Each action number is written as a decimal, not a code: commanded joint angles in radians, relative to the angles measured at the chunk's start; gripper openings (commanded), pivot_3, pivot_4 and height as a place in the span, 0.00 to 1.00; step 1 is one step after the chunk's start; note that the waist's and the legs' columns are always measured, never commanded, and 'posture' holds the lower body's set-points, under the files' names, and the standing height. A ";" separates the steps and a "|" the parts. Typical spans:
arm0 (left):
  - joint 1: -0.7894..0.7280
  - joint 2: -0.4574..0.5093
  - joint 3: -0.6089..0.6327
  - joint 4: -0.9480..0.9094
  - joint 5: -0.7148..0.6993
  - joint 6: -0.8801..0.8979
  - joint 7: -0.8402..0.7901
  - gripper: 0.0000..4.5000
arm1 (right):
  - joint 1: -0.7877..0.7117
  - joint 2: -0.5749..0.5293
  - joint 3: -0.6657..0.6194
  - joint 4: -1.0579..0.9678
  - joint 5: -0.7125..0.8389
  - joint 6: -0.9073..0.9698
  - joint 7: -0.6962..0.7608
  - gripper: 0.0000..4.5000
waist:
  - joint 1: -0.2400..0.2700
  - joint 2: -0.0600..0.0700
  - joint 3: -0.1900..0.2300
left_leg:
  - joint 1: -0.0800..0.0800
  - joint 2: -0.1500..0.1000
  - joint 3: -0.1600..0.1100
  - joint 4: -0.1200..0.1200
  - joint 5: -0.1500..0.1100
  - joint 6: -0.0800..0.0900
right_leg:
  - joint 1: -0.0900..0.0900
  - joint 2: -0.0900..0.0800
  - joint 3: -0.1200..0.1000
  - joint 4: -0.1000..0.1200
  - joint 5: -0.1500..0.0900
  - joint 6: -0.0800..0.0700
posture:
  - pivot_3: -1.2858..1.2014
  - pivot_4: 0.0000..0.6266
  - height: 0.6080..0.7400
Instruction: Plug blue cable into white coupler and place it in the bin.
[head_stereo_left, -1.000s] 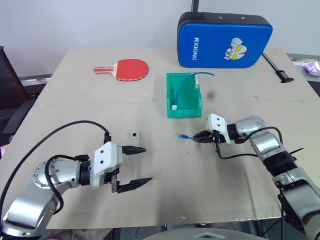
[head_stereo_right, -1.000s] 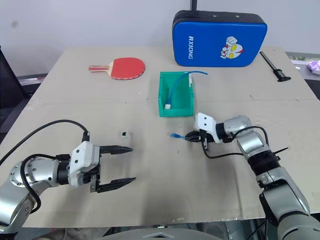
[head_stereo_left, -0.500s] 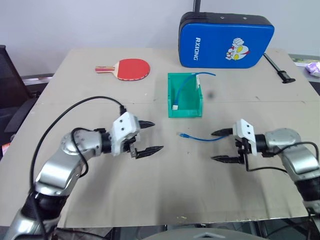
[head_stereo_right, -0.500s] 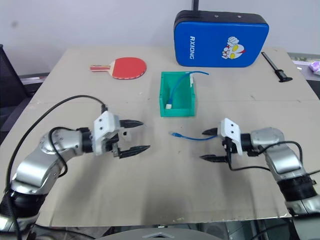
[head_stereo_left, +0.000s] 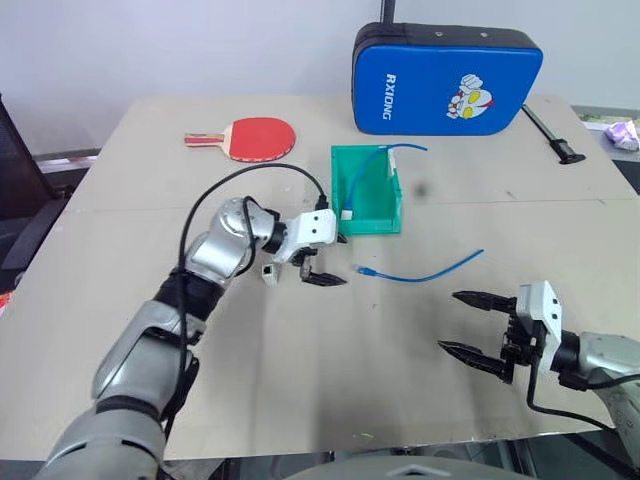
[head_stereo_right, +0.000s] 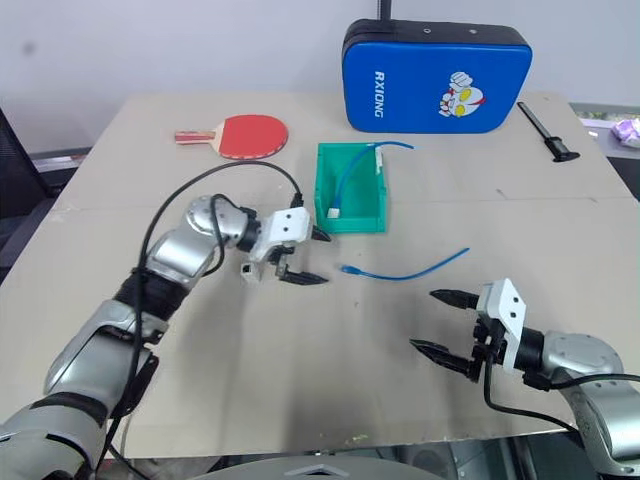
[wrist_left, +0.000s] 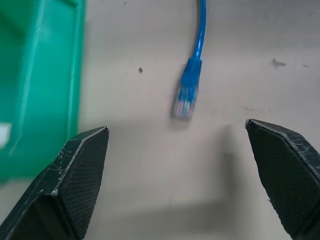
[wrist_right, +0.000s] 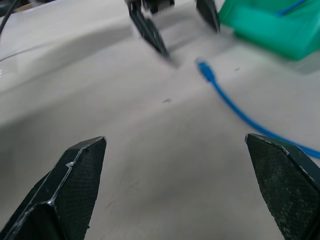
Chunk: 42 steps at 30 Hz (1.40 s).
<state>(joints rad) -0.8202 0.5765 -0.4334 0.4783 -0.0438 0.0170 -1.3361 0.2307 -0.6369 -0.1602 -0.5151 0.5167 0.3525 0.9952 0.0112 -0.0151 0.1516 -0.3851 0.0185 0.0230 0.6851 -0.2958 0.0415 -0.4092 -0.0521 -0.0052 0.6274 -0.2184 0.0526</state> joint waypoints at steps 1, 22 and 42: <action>-0.048 -0.043 0.003 0.080 0.028 -0.077 -0.024 1.00 | 0.013 0.007 -0.030 -0.051 0.021 -0.017 -0.037 0.98 | 0.002 0.000 0.000 | 0.000 0.000 0.000 0.000 0.000 0.000 | 0.000 0.000 0.000 0.000 0.000 0.000 | 0.52 0.24 0.91; -0.128 -0.136 0.026 0.254 0.080 -0.185 -0.166 0.01 | 0.028 -0.001 -0.013 -0.045 0.011 -0.030 -0.091 1.00 | 0.003 0.000 0.000 | 0.000 0.000 -0.001 0.000 0.000 0.000 | 0.000 0.000 -0.001 0.001 0.000 0.000 | 0.52 0.24 0.91; -0.033 -0.265 0.320 -0.341 -0.498 0.819 0.009 0.01 | -0.277 0.322 0.019 -0.048 0.661 0.332 -0.539 1.00 | -0.009 -0.001 0.000 | 0.003 0.003 -0.003 0.002 0.000 0.000 | 0.000 -0.001 -0.001 0.012 0.000 -0.001 | 0.52 0.24 0.91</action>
<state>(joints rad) -0.8460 0.3146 -0.1440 0.1872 -0.4916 0.7888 -1.3458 -0.0356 -0.3210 -0.1097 -0.5551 1.1203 0.6816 0.4887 0.0023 -0.0158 0.1519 -0.3814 0.0212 0.0198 0.6869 -0.2956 0.0414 -0.4094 -0.0528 -0.0059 0.6395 -0.2185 0.0520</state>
